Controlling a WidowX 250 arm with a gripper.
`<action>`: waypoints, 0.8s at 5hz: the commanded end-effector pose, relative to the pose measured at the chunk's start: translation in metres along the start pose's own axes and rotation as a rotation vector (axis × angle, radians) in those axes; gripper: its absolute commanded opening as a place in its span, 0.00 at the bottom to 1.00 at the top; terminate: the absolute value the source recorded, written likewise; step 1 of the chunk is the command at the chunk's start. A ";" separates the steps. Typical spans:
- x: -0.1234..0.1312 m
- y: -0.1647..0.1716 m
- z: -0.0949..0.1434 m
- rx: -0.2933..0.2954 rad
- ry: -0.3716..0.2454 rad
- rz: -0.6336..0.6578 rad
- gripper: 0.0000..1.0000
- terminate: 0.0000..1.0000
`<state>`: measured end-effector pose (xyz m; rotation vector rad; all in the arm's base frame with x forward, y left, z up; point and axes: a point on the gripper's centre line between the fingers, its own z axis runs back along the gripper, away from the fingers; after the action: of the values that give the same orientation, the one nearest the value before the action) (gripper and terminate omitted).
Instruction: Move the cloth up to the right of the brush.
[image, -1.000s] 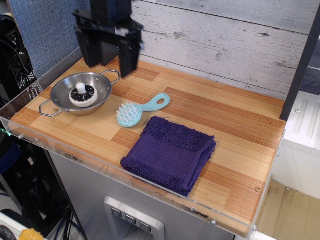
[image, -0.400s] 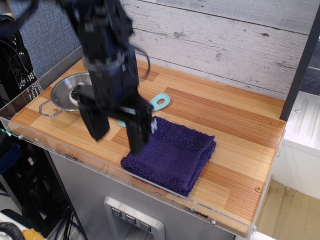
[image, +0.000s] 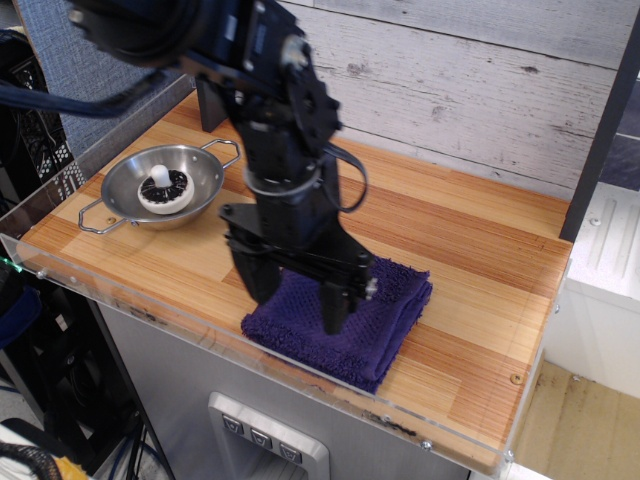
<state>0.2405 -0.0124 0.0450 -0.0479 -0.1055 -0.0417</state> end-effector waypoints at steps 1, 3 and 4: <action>0.033 -0.019 -0.007 0.052 -0.050 -0.009 1.00 0.00; 0.020 -0.022 -0.049 0.164 0.097 -0.103 1.00 0.00; 0.006 -0.017 -0.075 0.113 0.180 -0.164 1.00 0.00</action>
<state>0.2700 -0.0341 0.0043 0.0626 -0.0142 -0.1867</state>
